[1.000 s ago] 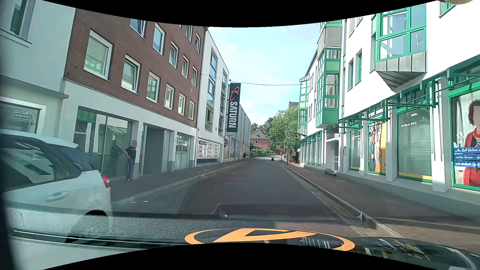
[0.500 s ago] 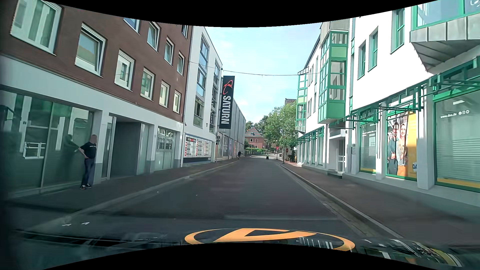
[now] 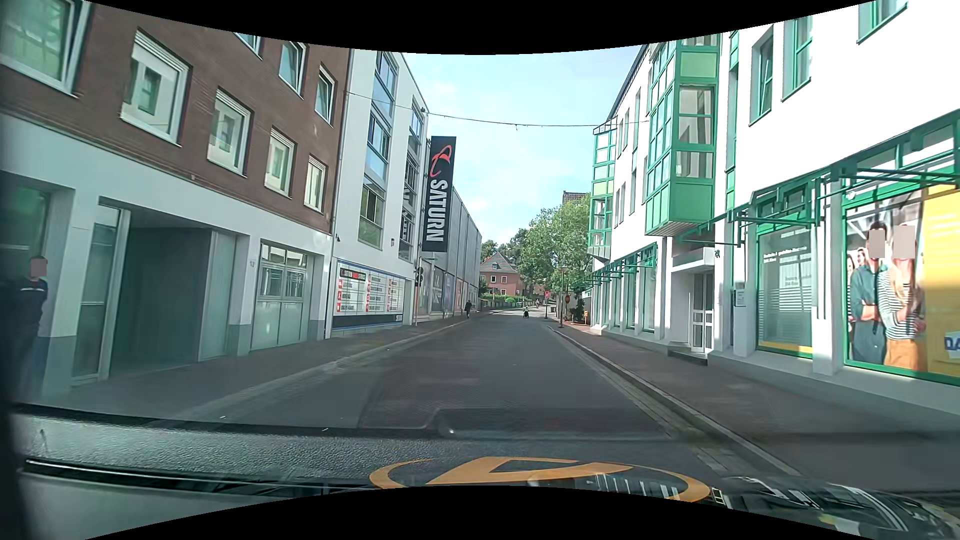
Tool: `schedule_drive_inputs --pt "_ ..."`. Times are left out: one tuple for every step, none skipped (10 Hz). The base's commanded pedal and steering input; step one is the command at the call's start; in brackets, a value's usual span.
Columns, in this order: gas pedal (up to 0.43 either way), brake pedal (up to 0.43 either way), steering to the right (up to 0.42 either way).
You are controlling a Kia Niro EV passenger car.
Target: Follow the waypoints while adhering to traffic rules and regulations
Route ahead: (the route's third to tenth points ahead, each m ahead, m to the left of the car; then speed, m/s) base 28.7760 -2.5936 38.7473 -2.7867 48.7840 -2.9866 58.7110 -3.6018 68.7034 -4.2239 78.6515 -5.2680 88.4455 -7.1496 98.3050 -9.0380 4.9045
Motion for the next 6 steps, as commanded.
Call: schedule_drive_inputs --pt "0.118 0.0 0.035" --pt "0.118 0.0 0.034" --pt "0.118 0.0 0.031" --pt "0.118 0.0 0.029" --pt "0.118 0.0 0.028" --pt "0.118 0.0 0.027"
